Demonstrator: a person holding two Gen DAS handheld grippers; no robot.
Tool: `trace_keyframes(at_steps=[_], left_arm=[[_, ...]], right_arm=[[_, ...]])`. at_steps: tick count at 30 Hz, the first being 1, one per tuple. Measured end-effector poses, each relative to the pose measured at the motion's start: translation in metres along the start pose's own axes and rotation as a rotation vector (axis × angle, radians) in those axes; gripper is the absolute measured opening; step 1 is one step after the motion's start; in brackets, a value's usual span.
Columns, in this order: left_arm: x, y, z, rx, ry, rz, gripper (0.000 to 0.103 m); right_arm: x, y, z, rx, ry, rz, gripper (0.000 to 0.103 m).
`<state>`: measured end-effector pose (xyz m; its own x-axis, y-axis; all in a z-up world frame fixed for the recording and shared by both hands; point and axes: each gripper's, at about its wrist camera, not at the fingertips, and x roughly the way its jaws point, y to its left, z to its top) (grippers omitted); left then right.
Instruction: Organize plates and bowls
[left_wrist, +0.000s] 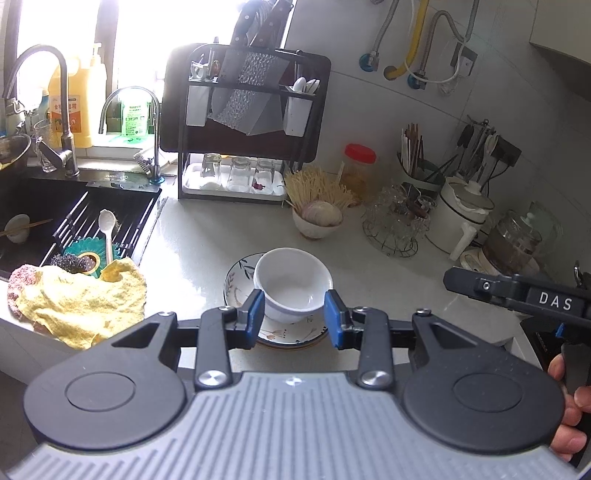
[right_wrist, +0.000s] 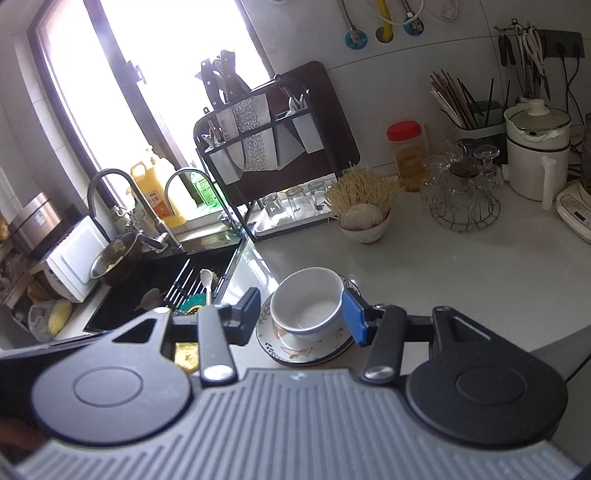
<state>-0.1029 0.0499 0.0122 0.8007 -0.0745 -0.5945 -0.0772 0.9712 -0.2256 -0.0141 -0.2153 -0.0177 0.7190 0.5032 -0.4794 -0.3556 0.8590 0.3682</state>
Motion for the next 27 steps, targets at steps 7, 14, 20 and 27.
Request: trace_keyframes(at_steps=[7, 14, 20, 27], left_arm=[[-0.012, -0.012, -0.018, -0.001, 0.020, 0.002, 0.041], [-0.011, -0.005, -0.023, -0.010, 0.035, 0.017, 0.045], [-0.009, 0.000, -0.030, -0.006, 0.042, 0.027, 0.048], [0.000, 0.000, -0.043, 0.007, 0.067, 0.030, 0.049]], right_arm=[[-0.021, -0.002, -0.015, -0.008, 0.009, -0.007, 0.052], [-0.022, -0.013, -0.029, -0.018, 0.024, -0.029, 0.052], [-0.020, -0.018, -0.038, -0.003, 0.030, -0.052, 0.052], [-0.023, -0.013, -0.046, -0.034, 0.025, -0.057, 0.052]])
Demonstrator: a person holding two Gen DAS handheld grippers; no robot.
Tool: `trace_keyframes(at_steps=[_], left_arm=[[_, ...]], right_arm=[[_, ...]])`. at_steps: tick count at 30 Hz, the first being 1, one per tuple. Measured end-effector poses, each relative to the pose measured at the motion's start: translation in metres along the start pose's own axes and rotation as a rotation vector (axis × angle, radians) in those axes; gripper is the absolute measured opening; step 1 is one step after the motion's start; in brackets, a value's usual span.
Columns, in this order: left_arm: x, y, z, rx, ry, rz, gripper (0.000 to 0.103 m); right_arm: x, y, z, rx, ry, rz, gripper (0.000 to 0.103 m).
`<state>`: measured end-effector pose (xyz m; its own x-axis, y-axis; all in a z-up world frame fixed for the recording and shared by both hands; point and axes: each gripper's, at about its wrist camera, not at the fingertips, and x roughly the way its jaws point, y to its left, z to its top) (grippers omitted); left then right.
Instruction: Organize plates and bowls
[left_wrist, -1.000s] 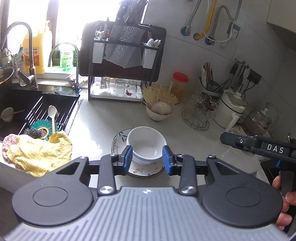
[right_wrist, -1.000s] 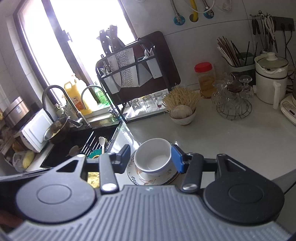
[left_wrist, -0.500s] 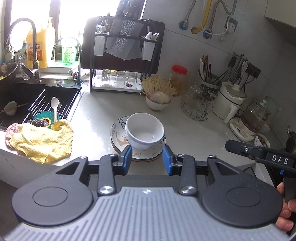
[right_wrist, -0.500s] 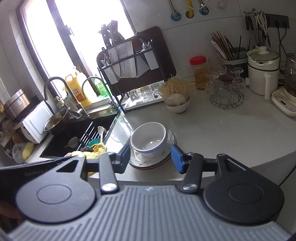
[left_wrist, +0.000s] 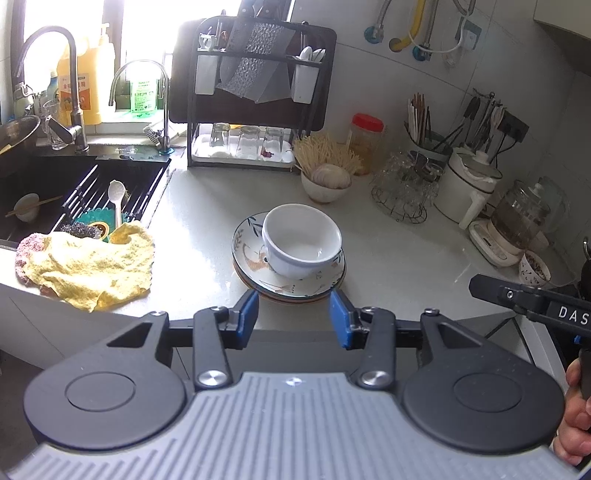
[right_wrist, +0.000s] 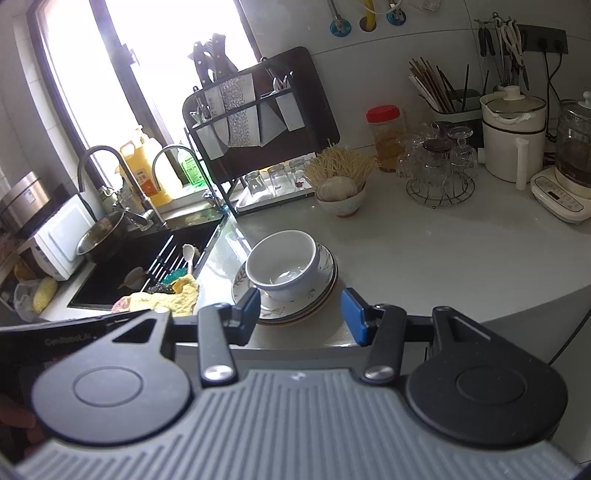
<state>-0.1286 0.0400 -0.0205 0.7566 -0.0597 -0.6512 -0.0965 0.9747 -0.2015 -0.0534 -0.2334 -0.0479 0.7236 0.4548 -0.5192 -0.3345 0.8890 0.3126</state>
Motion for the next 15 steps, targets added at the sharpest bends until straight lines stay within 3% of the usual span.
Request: trace_keyframes(at_steps=[6, 15], left_arm=[[0.0013, 0.0017, -0.0040, 0.020, 0.003, 0.011, 0.051], [-0.0014, 0.0040, -0.0045, 0.005, -0.005, 0.015, 0.064]], right_arm=[[0.0053, 0.0064, -0.0057, -0.011, 0.010, -0.010, 0.052], [0.0099, 0.0046, -0.0064, -0.005, 0.024, -0.015, 0.054]])
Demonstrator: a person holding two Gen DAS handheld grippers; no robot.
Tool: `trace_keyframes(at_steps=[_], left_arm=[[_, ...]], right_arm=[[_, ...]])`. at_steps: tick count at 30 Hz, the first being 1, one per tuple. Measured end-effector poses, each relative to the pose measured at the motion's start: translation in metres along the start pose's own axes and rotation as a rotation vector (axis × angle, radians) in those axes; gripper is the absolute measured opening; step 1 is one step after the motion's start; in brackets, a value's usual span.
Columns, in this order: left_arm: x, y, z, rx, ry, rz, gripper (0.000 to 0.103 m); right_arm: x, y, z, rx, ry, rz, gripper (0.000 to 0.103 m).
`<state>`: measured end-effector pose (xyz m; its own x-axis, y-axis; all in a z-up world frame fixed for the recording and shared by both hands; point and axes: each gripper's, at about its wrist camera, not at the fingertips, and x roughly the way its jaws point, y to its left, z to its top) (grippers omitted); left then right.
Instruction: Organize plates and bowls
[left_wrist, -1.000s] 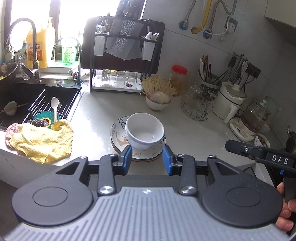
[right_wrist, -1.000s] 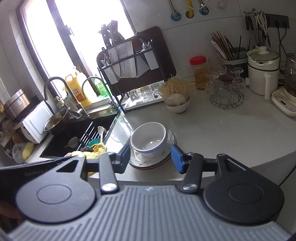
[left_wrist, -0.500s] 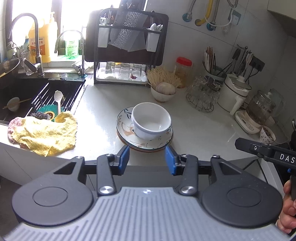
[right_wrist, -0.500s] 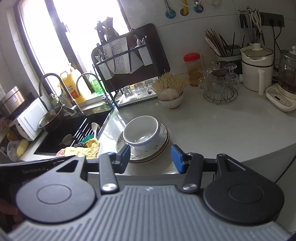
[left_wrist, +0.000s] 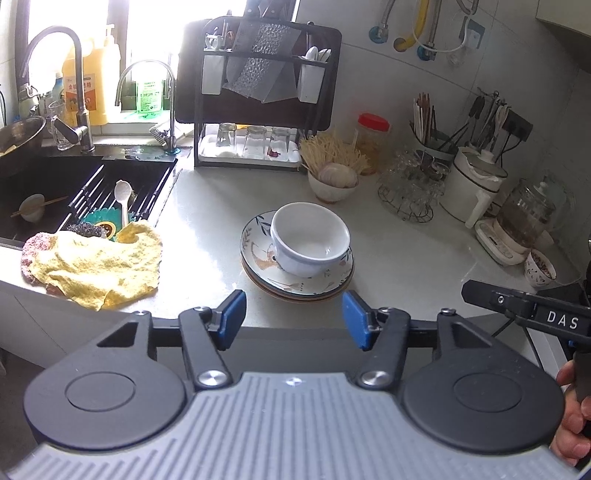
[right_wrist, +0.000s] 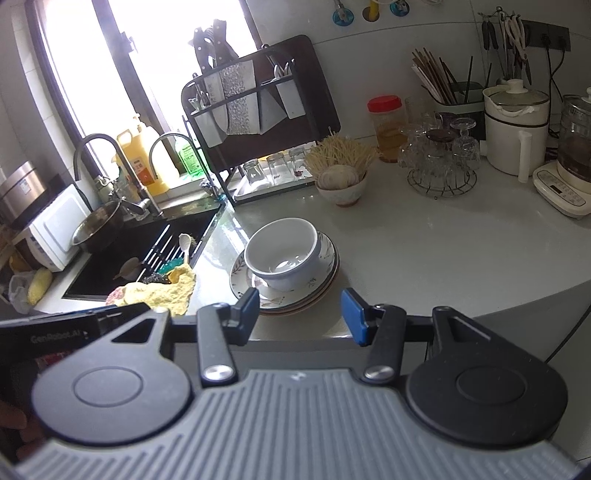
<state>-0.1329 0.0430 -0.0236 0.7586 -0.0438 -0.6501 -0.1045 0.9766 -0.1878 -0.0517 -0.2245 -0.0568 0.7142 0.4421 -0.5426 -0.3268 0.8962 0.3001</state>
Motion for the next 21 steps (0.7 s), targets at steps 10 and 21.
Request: trace_keyframes(at_steps=[10, 21], left_arm=[[0.000, -0.007, -0.011, 0.021, 0.015, 0.024, 0.079], [-0.017, -0.002, -0.007, 0.016, -0.010, 0.086, 0.098]], right_arm=[[-0.008, -0.004, -0.006, -0.033, -0.017, -0.028, 0.067], [-0.012, 0.006, 0.002, -0.065, -0.060, -0.009, 0.093]])
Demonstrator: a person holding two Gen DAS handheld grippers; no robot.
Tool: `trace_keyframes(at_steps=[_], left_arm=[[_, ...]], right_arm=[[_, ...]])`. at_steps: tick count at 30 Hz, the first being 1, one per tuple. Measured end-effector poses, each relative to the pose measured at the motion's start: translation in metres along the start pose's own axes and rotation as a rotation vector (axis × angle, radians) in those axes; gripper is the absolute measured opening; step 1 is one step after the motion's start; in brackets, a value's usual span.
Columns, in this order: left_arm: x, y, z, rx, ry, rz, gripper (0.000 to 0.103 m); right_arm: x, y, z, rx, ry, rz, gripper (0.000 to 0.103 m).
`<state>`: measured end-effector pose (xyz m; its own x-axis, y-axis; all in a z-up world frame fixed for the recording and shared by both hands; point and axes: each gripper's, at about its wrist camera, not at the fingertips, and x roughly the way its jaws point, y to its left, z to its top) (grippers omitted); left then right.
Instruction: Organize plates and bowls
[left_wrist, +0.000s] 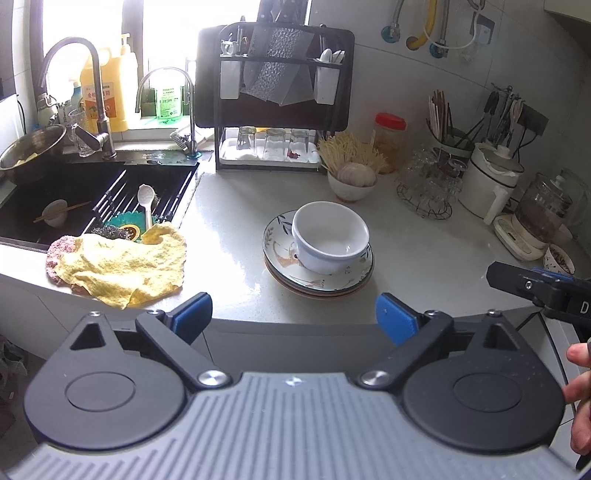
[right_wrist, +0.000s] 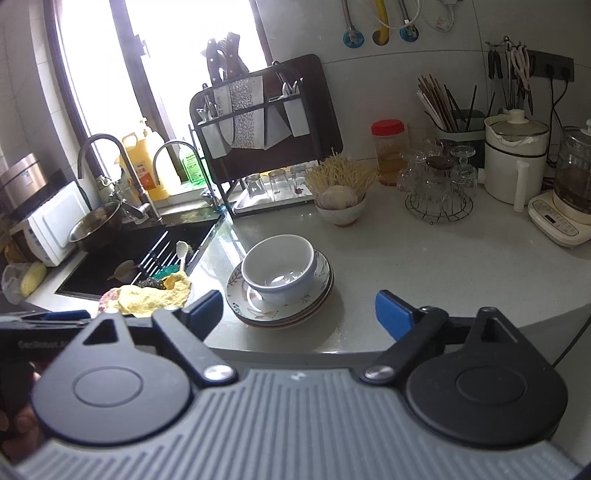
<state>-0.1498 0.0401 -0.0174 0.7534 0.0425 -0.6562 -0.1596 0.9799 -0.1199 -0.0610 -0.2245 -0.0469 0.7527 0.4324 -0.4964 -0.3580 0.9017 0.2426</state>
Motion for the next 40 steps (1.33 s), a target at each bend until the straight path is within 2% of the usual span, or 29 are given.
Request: trace_keyframes(at_steps=[1, 6, 8, 18, 40], left_arm=[[-0.001, 0.000, 0.000, -0.003, 0.002, -0.005, 0.098], [-0.008, -0.005, -0.002, -0.004, -0.007, -0.015, 0.098], [-0.009, -0.006, -0.003, 0.005, 0.001, -0.006, 0.098], [-0.018, -0.017, -0.008, 0.030, 0.017, 0.027, 0.098], [-0.025, -0.042, -0.017, 0.058, 0.007, -0.006, 0.098]], right_arm=[[0.000, 0.000, 0.000, 0.002, 0.001, 0.002, 0.099], [-0.004, 0.001, -0.004, -0.009, 0.002, -0.004, 0.099], [-0.007, 0.000, -0.006, 0.000, -0.007, -0.007, 0.103], [-0.017, -0.004, -0.008, 0.030, -0.016, 0.003, 0.103], [-0.037, -0.019, -0.020, 0.040, -0.023, -0.037, 0.103]])
